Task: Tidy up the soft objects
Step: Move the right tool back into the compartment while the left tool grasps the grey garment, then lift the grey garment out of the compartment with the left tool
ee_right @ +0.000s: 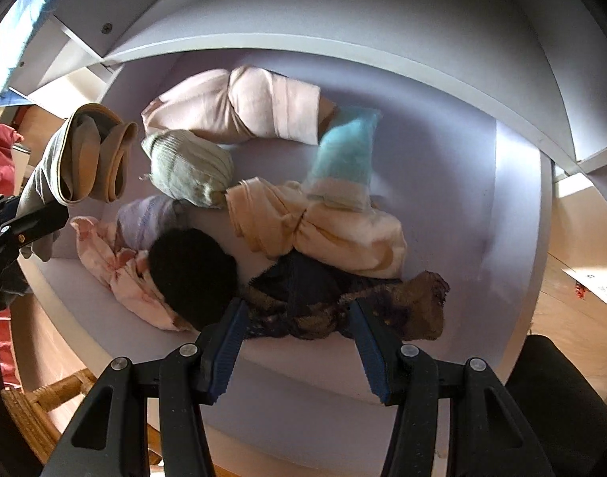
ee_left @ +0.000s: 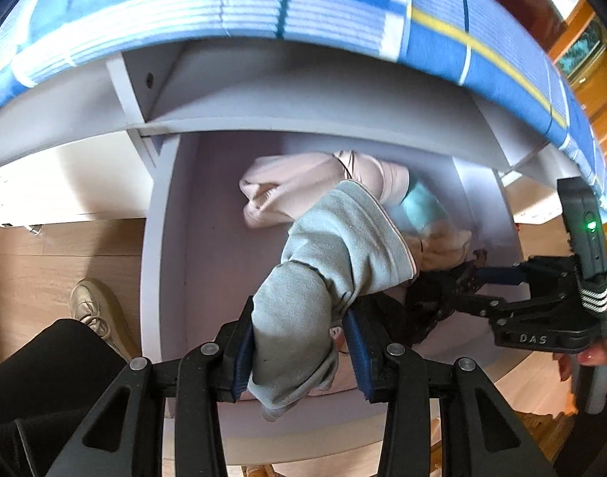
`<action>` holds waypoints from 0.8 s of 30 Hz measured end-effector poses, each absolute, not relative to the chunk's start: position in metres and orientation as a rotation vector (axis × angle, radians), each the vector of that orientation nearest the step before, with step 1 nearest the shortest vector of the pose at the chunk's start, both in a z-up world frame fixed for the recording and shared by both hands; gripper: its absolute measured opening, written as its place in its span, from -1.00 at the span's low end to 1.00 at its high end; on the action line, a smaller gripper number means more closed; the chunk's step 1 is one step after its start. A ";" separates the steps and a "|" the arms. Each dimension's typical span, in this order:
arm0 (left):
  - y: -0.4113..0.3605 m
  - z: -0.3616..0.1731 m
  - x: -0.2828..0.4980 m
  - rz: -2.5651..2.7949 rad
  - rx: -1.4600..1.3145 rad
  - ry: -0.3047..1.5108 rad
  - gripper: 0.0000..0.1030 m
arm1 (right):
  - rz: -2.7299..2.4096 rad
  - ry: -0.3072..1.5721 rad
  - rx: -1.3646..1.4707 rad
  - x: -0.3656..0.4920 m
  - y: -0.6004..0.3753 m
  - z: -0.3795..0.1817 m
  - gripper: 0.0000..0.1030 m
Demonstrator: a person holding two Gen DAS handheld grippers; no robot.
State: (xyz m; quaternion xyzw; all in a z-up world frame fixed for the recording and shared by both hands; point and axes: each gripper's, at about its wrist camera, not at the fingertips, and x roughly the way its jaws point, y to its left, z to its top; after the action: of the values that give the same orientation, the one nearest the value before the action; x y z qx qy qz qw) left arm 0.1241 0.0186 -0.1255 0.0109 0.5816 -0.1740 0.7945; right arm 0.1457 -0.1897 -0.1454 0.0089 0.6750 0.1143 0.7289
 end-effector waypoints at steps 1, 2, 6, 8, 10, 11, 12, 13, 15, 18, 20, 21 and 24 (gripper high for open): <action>0.021 -0.121 0.124 -0.376 0.016 1.242 -0.20 | 0.261 1.484 0.025 0.147 -0.188 -0.145 0.05; 0.019 -0.120 0.123 -0.377 0.013 1.235 -0.20 | 0.277 1.481 0.033 0.148 -0.185 -0.144 0.05; 0.012 -0.112 0.118 -0.388 0.009 1.202 -0.20 | 0.378 1.477 0.066 0.150 -0.165 -0.142 0.05; 0.014 -0.105 0.116 -0.392 0.005 1.187 -0.20 | 0.414 1.475 0.069 0.145 -0.158 -0.145 0.05; 0.015 -0.102 0.115 -0.394 0.000 1.181 -0.20 | 0.446 1.481 0.064 0.143 -0.149 -0.148 0.05; 0.016 -0.100 0.114 -0.394 -0.003 1.178 -0.20 | 0.456 1.488 0.062 0.142 -0.146 -0.150 0.05; 0.016 -0.098 0.113 -0.393 -0.003 1.177 -0.20 | 0.469 1.497 0.051 0.142 -0.140 -0.152 0.05; 0.017 -0.096 0.112 -0.393 -0.003 1.174 -0.20 | 0.474 1.500 0.037 0.141 -0.136 -0.154 0.05; 0.018 -0.094 0.111 -0.394 -0.003 1.170 -0.20 | 0.485 1.511 -0.006 0.139 -0.128 -0.159 0.05; 0.018 -0.089 0.109 -0.392 -0.005 1.162 -0.20 | 0.486 1.525 -0.036 0.138 -0.122 -0.168 0.05; 0.019 -0.083 0.108 -0.388 0.006 1.148 -0.20 | 0.496 1.537 -0.010 0.141 -0.119 -0.175 0.05; 0.019 -0.081 0.108 -0.386 0.013 1.142 -0.20 | 0.502 1.541 -0.002 0.143 -0.117 -0.178 0.05; 0.019 -0.074 0.105 -0.387 0.030 1.124 -0.20 | 0.511 1.554 -0.010 0.148 -0.111 -0.188 0.05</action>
State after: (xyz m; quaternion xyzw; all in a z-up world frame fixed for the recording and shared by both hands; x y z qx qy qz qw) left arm 0.1052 0.0189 -0.0737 0.0143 0.5293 -0.1824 0.8285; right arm 0.1479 -0.1110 -0.1883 -0.0044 0.6930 0.2279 0.6839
